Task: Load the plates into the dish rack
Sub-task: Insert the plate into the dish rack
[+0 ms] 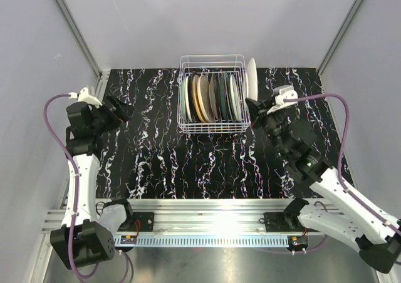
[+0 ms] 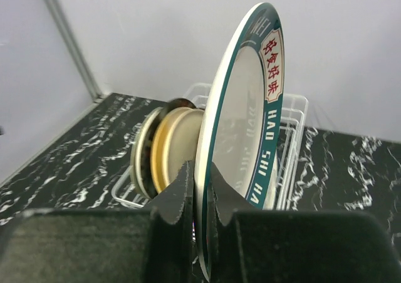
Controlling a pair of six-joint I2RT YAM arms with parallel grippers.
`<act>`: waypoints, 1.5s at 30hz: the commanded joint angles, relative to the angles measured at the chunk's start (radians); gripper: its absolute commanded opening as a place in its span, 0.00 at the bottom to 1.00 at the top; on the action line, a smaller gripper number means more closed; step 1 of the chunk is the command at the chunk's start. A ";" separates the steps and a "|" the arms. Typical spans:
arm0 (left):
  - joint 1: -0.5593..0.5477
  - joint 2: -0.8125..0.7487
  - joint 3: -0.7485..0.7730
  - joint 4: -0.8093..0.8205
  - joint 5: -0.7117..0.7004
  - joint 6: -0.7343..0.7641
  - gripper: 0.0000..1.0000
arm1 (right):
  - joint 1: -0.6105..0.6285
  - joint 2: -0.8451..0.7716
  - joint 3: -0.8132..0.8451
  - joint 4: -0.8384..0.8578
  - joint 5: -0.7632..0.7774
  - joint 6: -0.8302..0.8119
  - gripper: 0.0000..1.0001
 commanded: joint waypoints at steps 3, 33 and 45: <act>0.003 -0.026 -0.012 0.043 0.001 0.032 0.99 | -0.191 0.074 0.009 0.061 -0.170 0.101 0.00; 0.003 0.006 -0.006 0.020 -0.005 0.026 0.99 | -0.487 0.564 0.133 0.268 -0.504 0.246 0.00; 0.003 0.020 -0.005 0.011 -0.007 0.031 0.99 | -0.524 0.636 0.122 0.320 -0.529 0.250 0.00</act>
